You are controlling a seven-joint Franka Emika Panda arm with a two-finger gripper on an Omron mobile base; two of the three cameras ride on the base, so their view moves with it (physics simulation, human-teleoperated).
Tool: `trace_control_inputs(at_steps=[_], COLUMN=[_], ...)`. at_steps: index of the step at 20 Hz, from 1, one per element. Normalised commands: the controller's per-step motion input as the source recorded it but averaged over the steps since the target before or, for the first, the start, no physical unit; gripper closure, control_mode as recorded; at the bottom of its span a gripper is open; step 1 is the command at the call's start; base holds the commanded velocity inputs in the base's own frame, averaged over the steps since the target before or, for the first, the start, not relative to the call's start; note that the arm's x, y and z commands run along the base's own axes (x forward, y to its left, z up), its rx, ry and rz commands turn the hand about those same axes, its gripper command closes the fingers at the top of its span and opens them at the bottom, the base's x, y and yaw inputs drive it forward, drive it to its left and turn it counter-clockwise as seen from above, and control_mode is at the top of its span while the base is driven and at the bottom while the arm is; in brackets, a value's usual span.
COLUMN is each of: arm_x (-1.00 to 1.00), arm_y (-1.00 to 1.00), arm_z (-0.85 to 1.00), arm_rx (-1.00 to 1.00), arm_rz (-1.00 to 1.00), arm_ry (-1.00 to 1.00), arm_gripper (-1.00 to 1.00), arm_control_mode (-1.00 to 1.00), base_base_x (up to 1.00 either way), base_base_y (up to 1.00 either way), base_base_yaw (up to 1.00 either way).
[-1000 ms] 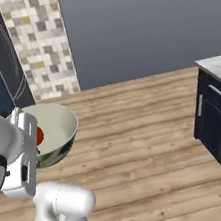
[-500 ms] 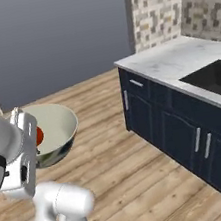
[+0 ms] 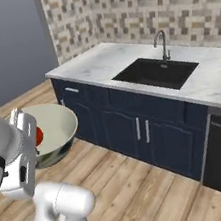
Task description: Pick the tomato from the cabinet and place it in the bowl. Then pick the bowl and place it in the sink. Then turn on the sink facuet.
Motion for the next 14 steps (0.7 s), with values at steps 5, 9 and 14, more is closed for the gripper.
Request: trace_control_inputs(at_steps=[5, 9, 14], arm_x=[0.0, 0.0, 0.0], arm_y=[0.0, 0.0, 0.0], arm_z=[0.0, 0.0, 0.0], arm_rx=[0.0, 0.0, 0.0], arm_rz=[0.0, 0.0, 0.0], arm_ry=[0.0, 0.0, 0.0], arm_gripper=[1.0, 1.0, 1.0], arm_control_mode=[1.0, 1.0, 1.0], base_base_x=[0.37, 0.51, 0.78], base_base_y=[-0.06, 0.0, 0.0], base_base_yaw=[-0.59, -0.55, -0.37])
